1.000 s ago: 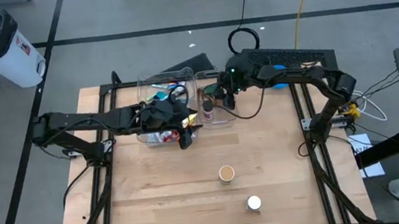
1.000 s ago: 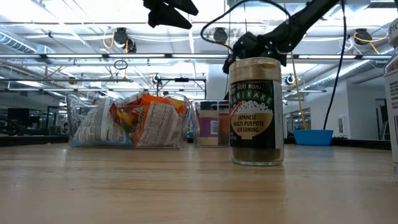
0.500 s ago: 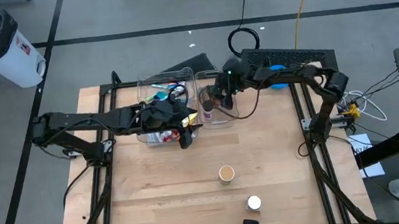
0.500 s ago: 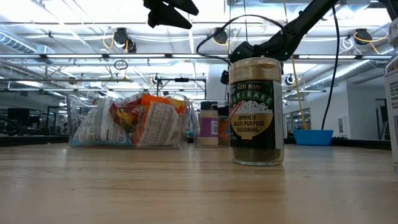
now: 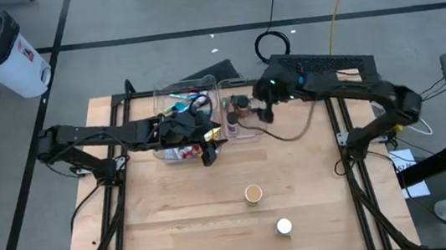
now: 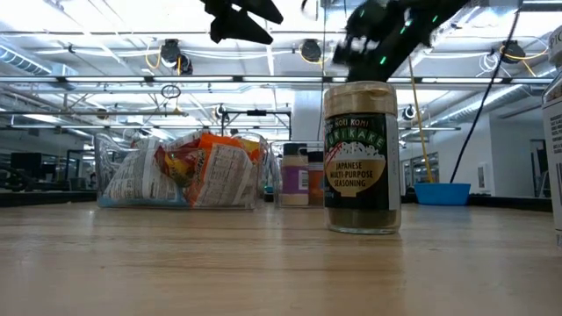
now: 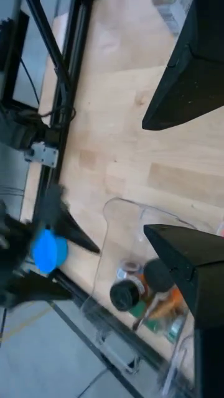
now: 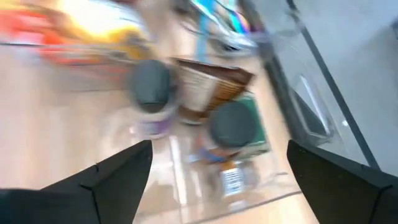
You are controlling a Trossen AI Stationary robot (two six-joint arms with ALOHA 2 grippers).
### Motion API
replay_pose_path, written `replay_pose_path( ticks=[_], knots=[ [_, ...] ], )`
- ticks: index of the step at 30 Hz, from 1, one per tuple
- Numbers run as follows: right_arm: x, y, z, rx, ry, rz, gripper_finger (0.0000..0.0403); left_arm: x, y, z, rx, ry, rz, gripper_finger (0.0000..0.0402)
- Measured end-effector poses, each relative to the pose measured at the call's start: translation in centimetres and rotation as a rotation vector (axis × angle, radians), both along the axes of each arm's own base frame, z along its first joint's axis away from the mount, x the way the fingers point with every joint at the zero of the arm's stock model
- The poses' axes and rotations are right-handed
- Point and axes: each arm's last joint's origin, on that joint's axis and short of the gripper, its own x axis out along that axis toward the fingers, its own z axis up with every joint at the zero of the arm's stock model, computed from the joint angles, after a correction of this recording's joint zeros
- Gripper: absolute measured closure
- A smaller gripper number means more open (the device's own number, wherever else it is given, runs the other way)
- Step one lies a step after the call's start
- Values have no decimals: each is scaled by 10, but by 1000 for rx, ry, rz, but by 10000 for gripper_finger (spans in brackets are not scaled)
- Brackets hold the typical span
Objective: Pick & Place Food Item
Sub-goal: Put the white seasoning bottle into the right transparent bin
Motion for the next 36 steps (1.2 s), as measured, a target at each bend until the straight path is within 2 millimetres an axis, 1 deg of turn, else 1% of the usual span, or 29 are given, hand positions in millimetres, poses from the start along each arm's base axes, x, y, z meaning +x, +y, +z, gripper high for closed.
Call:
replay_pose_path(
  ticks=[3, 6, 10, 13, 17, 21, 27, 32, 36],
  knots=[
    [-13, 32, 21, 14, -7, 69, 44, 7, -2, -6, -28, 0, -48, 133],
    [-25, 65, 36, 51, -25, 133, 48, 19, -5, -16, -60, 9, -114, 133],
    [-39, 110, 44, 80, -70, 268, 50, 32, -10, -31, -69, 32, -167, 133],
    [-47, 141, 43, 106, -104, 374, 49, 42, -16, -42, -62, 40, -201, 133],
    [-56, 177, 33, 167, -144, 500, 50, 51, -22, -55, -64, 59, -217, 133],
    [-61, 213, 16, 226, -167, 627, 50, 55, -26, -65, -66, 89, -226, 133],
    [-65, 263, -11, 272, -252, 798, 51, 57, -27, -67, -66, 92, -226, 133],
    [-66, 296, -32, 254, -248, 853, 53, 58, -26, -66, -65, 74, -225, 133],
    [-60, 315, -51, 257, -219, 854, 53, 59, -26, -63, -81, 42, -215, 133]
  ],
)
